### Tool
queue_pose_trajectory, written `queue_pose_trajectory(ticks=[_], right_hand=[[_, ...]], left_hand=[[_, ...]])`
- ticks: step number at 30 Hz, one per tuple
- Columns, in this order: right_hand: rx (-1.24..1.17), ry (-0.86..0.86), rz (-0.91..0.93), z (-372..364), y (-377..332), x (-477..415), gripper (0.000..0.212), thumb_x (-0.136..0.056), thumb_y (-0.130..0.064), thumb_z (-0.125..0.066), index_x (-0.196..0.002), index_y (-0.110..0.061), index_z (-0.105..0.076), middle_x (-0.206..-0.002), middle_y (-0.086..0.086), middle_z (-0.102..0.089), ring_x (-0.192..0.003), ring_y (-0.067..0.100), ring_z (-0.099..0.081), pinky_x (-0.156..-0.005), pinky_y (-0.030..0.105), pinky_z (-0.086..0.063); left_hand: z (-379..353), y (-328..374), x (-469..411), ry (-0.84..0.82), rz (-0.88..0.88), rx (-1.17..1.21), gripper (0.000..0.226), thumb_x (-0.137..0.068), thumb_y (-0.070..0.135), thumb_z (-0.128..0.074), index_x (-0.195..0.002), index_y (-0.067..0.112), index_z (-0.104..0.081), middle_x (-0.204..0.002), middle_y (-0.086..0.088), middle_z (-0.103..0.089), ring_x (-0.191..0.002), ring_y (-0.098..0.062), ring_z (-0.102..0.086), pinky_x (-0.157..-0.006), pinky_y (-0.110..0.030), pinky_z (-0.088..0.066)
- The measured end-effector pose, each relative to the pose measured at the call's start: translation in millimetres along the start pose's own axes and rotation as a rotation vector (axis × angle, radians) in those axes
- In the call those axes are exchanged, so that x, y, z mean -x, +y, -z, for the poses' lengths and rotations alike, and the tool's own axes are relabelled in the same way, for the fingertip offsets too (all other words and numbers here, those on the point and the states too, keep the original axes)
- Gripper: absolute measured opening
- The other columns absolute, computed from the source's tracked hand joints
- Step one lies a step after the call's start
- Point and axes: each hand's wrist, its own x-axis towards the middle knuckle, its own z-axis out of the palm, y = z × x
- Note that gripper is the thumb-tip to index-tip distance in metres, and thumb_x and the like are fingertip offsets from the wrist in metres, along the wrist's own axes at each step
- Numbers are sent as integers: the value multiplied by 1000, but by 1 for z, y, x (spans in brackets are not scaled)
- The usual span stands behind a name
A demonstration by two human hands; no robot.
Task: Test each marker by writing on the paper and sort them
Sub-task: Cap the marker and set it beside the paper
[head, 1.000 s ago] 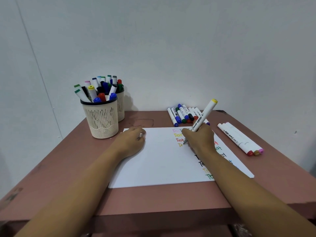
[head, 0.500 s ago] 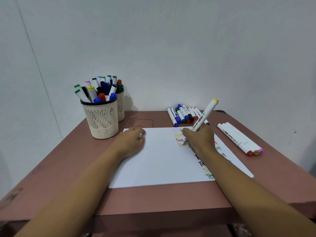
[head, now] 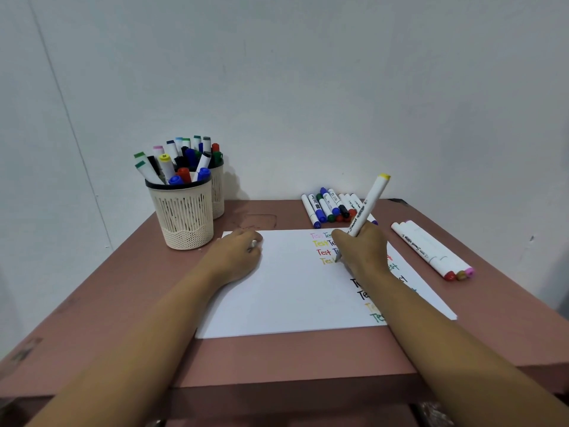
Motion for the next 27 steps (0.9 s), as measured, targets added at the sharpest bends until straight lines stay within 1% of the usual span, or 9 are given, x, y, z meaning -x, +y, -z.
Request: queue_pose_trajectory(ticks=[5,10,14,16,18,20,23,25,27], right_hand=[[-12,1,-11,0,0,0,26,-83,-9,-61,-67,-15,-42,-67,6,-55,-46,11,-51,-39,18,-36],[-5,32,27,-2,2,0,28,-83,-6,-61,-66,-16,-41,-67,3,-51,-62,23,-57,-47,22,-40],[-104,50,-66,1,0,-4,23,-84,-7,-59,-69,-14,-42,-67,6,-55,-47,10,-51,-38,17,-35],[-197,48,-122,1,0,-8,19,-84,-7,-58,-71,-12,-44,-70,11,-57,-41,7,-46,-36,17,-33],[-258,38,-158,1,0,-10,14,-84,-8,-57,-74,-8,-48,-73,15,-57,-43,10,-45,-35,17,-33],[-305,32,-185,1,-1,-11,11,-86,-9,-58,-79,-4,-51,-69,15,-57,-44,12,-42,-33,16,-31],[-374,34,-165,3,-5,-11,18,-90,-17,-60,-80,-4,-52,-61,11,-52,-39,9,-37,-32,16,-28],[-408,43,-138,4,-10,-9,29,-91,-27,-61,-72,-8,-49,-56,4,-43,-38,7,-34,-33,16,-27],[-433,18,-132,5,-16,-6,35,-92,-37,-60,-67,-16,-49,-53,-4,-39,-38,4,-33,-33,15,-26]], left_hand=[[1,1,1,9,0,3,29,-97,28,-41,-123,23,-54,-131,-2,-50,-119,-22,-46,-103,-33,-34],[2,2,1,4,3,9,30,-97,26,-41,-124,22,-54,-131,-2,-51,-118,-22,-47,-100,-31,-34],[7,5,1,-20,32,78,32,-97,26,-42,-127,23,-53,-133,-1,-51,-123,-20,-45,-98,-26,-32],[11,7,3,3,53,117,32,-99,25,-40,-128,20,-53,-136,-3,-50,-130,-20,-41,-104,-28,-29],[12,9,4,40,33,79,32,-100,22,-36,-127,15,-52,-141,-7,-46,-140,-22,-26,-114,-36,-18],[13,12,7,101,-27,48,30,-100,20,-37,-124,11,-53,-139,-8,-46,-142,-24,-22,-114,-39,-13],[15,18,12,238,-136,91,22,-98,20,-44,-111,10,-58,-114,-7,-58,-114,-26,-51,-92,-34,-38],[17,24,16,246,-156,126,20,-97,22,-45,-107,11,-58,-107,-5,-62,-102,-23,-56,-77,-29,-39],[16,30,19,231,-187,180,20,-97,22,-47,-110,12,-58,-109,-2,-62,-103,-18,-56,-75,-23,-34]])
